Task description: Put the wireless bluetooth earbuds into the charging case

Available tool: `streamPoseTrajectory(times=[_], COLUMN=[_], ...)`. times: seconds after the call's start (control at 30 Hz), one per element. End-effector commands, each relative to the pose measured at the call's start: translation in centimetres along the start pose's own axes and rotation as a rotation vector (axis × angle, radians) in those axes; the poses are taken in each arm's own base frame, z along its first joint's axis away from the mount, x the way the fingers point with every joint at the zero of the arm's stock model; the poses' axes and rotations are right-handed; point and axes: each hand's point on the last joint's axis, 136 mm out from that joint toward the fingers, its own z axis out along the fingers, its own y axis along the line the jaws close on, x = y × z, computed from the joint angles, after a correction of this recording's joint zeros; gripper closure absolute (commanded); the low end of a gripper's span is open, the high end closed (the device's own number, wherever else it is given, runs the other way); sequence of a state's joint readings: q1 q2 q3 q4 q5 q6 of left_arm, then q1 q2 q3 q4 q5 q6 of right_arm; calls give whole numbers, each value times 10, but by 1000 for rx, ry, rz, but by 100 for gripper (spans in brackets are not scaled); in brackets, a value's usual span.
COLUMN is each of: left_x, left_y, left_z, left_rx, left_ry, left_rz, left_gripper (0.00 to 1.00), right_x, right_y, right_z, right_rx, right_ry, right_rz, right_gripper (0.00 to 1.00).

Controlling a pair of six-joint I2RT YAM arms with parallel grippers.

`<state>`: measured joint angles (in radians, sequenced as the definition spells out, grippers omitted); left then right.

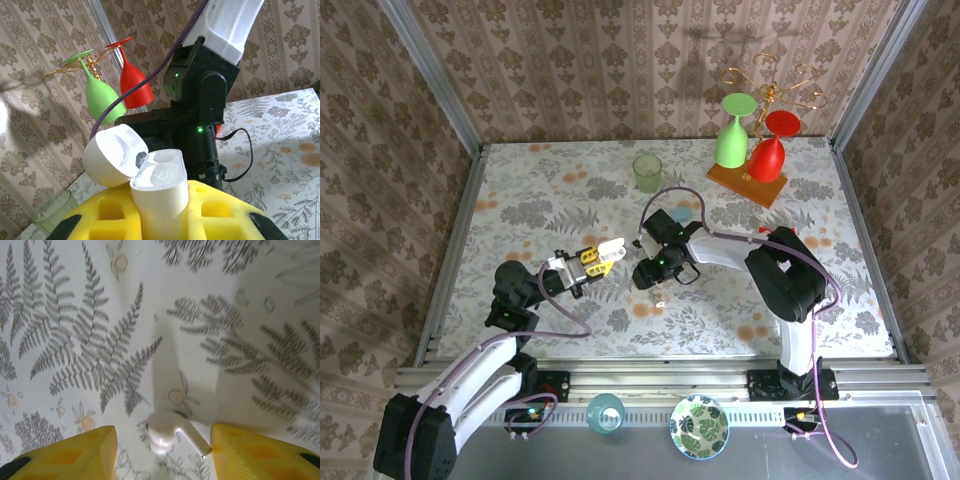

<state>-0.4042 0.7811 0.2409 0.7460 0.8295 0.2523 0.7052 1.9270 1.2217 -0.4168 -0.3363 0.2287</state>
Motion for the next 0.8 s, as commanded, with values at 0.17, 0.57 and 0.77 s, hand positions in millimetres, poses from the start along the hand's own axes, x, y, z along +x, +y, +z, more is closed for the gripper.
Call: streamPoseTrajectory(times=[0.17,0.57,0.77], left_x=[-6,-8,-7], left_y=[0,-2,-4], left_z=[2,-2,-4], left_rx=[16,6,6], left_ry=[-40,-35,-29], left_rz=[45,50,51], left_gripper=[99,99,99], right_x=[5,-11,3], right_y=[12,-4,3], right_z=[-24,-9,-1], right_rx=[2,109,83], right_ry=[-8,57,102], right_rz=[12,12,13], right_gripper=[45,46,47])
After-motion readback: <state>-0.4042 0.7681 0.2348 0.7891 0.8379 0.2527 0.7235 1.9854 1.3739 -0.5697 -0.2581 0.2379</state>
